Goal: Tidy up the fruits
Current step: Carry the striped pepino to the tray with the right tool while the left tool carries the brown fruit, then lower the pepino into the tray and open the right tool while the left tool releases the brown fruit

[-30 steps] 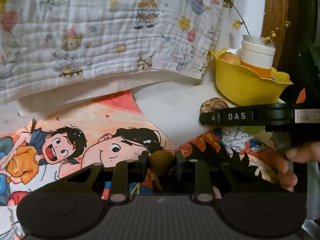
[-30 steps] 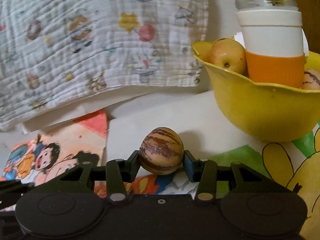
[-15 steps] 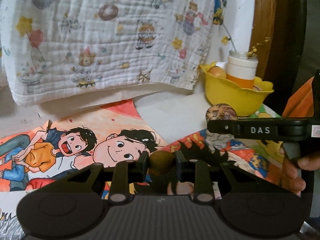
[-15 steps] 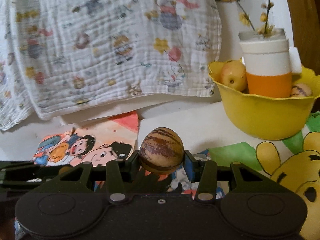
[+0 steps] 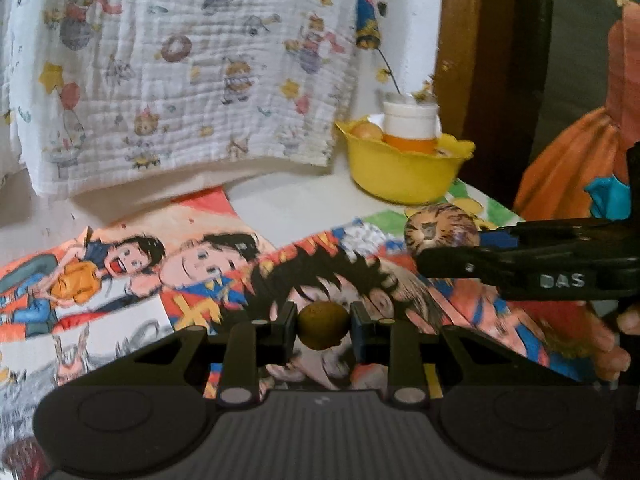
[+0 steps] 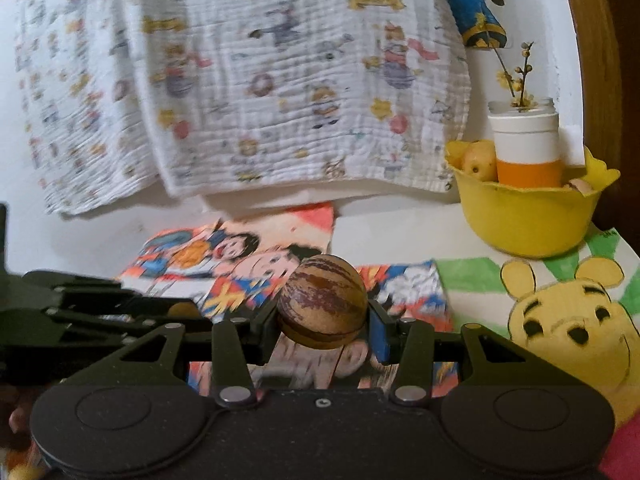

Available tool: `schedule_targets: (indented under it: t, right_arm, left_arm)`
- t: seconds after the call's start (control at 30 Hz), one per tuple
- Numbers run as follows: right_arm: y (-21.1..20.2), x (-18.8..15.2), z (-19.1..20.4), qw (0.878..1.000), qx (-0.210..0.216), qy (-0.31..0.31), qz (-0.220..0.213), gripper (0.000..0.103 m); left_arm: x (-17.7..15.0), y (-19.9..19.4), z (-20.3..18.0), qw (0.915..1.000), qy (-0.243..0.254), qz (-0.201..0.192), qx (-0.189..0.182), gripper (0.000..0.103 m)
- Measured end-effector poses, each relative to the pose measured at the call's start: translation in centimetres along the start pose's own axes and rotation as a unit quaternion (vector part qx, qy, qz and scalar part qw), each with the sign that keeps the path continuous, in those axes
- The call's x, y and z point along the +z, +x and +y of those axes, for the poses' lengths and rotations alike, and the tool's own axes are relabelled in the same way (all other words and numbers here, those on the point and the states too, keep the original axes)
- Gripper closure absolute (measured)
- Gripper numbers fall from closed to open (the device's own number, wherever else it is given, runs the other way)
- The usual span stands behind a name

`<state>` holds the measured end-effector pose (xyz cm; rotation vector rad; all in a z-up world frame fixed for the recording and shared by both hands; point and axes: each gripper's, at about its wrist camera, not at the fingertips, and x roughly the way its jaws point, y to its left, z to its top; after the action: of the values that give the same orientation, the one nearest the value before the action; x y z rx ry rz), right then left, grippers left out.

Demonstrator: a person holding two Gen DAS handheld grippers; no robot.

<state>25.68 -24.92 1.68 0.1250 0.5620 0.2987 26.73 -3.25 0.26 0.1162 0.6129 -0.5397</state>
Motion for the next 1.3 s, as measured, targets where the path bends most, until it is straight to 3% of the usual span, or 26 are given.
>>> schedule_targets:
  t: [0.33, 0.67, 1.3]
  right_arm:
    - [-5.5, -4.9, 1.6, 0.999, 0.004, -0.049, 0.012, 0.056]
    - [-6.8, -8.0, 2.8, 0.995, 0.019, -0.095, 0.03, 0.056]
    - [-7.1, -9.4, 3.6, 0.99, 0.033, -0.128, 0.049, 0.055]
  left_arm:
    - [-1.6, -1.3, -0.3, 0.9993, -0.026, 0.023, -0.016, 0.073]
    - [-2.5, -0.7, -0.2, 0.9948, -0.044, 0.088, -0.023, 0.073]
    - [-2.6, 0.2, -1.4, 0.9896, -0.021, 0.142, -0.012, 0.073]
